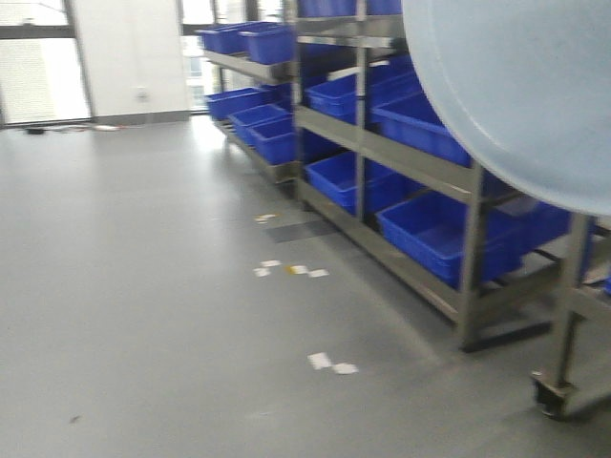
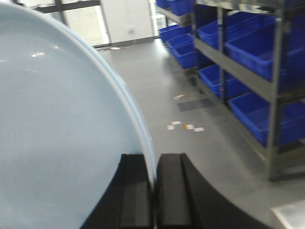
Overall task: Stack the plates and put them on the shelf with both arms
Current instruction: 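Turn the base away from the table holding the plates, then drive across the floor carrying the plate stack in the right gripper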
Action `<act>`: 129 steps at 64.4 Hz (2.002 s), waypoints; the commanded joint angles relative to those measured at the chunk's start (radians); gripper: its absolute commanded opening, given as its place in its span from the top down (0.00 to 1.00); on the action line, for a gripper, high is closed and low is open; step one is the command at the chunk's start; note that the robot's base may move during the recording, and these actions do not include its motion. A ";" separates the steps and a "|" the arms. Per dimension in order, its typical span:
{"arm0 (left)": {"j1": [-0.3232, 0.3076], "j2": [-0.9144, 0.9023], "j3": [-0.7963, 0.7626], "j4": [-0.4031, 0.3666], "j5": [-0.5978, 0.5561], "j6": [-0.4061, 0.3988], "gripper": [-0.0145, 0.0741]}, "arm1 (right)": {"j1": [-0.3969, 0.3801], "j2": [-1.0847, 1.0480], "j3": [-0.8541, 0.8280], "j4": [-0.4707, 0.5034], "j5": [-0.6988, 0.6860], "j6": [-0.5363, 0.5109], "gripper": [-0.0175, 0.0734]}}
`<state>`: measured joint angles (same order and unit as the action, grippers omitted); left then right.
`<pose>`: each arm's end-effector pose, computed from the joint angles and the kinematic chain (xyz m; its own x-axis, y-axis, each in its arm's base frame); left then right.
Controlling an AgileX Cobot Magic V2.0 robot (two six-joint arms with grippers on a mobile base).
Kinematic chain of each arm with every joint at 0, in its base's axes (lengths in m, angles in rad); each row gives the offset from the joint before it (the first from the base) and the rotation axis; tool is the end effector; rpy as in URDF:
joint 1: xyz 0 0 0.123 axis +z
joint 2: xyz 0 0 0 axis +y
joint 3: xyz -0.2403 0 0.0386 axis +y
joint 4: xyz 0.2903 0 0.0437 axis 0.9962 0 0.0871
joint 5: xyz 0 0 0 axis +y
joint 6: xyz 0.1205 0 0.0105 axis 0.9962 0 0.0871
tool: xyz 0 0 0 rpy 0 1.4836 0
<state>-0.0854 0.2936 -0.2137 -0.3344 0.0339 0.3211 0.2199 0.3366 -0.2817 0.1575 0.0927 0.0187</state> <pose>0.1941 -0.0180 0.2469 -0.0259 -0.0110 -0.9996 0.0960 0.9953 -0.0134 0.1937 0.0451 0.2593 -0.0975 0.1571 -0.9828 -0.2186 0.9600 0.1752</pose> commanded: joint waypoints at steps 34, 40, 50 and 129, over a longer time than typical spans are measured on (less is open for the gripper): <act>0.000 0.006 -0.038 -0.002 -0.077 -0.004 0.75 | 0.001 0.000 -0.032 -0.002 -0.105 -0.002 0.75; 0.000 0.006 -0.038 -0.002 -0.077 -0.004 0.75 | 0.001 0.000 -0.032 -0.002 -0.105 -0.002 0.75; 0.000 0.006 -0.038 -0.002 -0.077 -0.004 0.75 | 0.001 0.000 -0.032 -0.002 -0.105 -0.002 0.75; -0.002 0.016 -0.038 -0.002 -0.072 -0.004 0.75 | 0.001 0.000 -0.032 -0.002 -0.098 -0.002 0.75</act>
<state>-0.0854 0.2954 -0.2137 -0.3344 0.0362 0.3211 0.2199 0.3359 -0.2813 0.1575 0.0947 0.0173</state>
